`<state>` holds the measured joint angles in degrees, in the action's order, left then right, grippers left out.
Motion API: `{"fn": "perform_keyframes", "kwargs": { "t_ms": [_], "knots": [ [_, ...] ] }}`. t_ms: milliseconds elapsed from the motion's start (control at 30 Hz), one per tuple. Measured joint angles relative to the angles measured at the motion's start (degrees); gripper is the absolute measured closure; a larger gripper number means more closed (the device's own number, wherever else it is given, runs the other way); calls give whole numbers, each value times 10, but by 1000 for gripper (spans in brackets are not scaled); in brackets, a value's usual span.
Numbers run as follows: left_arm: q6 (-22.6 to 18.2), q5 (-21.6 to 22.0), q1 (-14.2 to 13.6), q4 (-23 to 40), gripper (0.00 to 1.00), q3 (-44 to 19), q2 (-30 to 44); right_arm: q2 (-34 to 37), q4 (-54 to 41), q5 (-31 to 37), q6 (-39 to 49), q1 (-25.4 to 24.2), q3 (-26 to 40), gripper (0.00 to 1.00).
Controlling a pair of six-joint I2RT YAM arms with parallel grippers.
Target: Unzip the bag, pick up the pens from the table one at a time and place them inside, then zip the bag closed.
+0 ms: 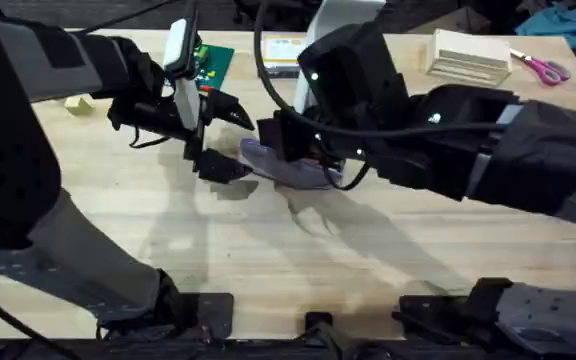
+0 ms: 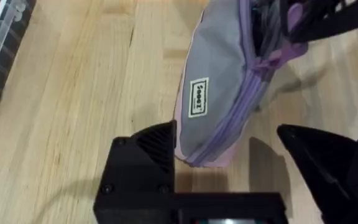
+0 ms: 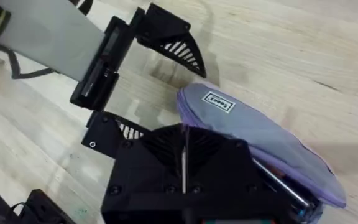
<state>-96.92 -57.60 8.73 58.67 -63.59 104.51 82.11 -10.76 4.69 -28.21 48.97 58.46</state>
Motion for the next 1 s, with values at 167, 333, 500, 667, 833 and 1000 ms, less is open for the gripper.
{"fn": "perform_keyframes", "kwargs": {
  "t_ms": [167,333,500,667,833,1000],
  "knots": [
    [0,-12,-2,-4,112,0,2,0,0,0,0,0,0,971],
    [-2,-14,-5,-6,955,0,2,0,-4,0,21,0,0,971],
    [-2,-14,-5,-6,959,0,2,0,-15,0,52,-3,0,971],
    [-2,-14,-5,-6,958,0,2,-15,-39,0,61,-27,0,971],
    [-2,-18,-6,-6,957,0,2,-50,-89,-5,80,-62,0,971],
    [-2,-16,-6,-6,957,0,2,-88,-154,-9,95,-120,0,971]
  ]
}}
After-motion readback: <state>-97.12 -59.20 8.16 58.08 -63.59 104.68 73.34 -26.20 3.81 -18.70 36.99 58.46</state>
